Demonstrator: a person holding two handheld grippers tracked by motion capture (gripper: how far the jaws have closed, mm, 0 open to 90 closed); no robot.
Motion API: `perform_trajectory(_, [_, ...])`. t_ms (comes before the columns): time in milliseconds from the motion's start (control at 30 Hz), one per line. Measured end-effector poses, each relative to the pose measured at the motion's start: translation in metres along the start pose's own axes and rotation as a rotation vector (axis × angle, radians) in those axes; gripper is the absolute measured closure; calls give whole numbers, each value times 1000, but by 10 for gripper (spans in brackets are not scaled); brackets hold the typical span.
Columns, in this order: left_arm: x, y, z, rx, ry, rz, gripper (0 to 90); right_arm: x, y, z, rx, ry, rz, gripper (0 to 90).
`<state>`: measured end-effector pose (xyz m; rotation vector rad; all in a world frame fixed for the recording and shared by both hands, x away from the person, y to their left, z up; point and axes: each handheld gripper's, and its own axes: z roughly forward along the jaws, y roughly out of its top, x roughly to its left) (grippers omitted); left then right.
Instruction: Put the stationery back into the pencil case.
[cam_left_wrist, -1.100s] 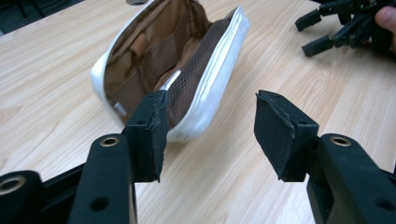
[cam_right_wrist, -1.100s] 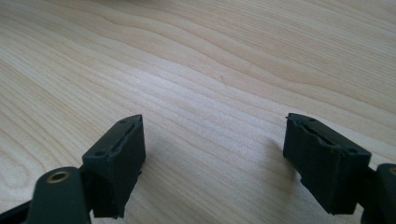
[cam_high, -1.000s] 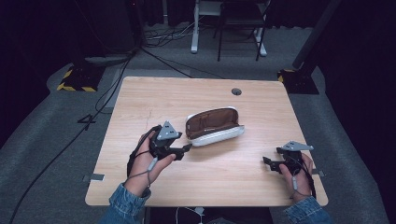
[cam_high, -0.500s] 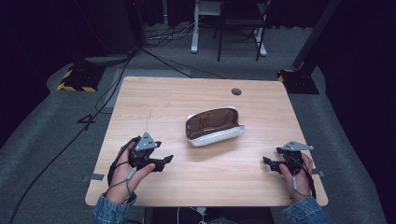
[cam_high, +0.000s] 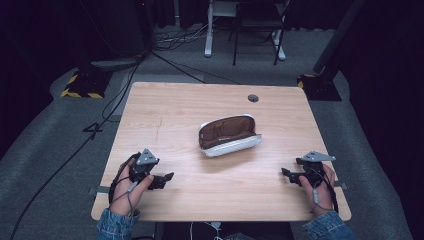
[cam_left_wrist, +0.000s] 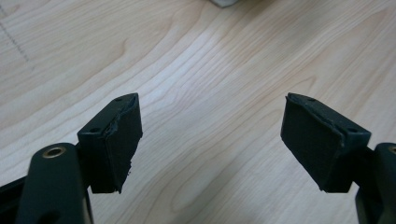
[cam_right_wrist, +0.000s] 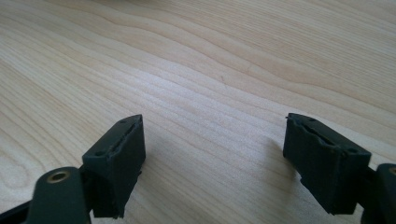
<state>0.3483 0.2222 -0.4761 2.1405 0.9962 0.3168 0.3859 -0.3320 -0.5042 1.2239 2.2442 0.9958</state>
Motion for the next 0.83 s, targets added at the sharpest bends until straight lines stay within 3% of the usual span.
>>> perform_trajectory(167, [7,-14,7,37,36,-10,194,0,0,0,-1,-1,1,212])
perform_trajectory(300, [12,-20,11,55,71,7,188,0,0,0,0,0,0,212])
perform_trajectory(400, [14,-24,15,36,65,18,151,0,0,0,0,0,0,212])
perform_trajectory(833, [13,-24,15,36,74,7,141,0,0,0,-1,-1,1,212])
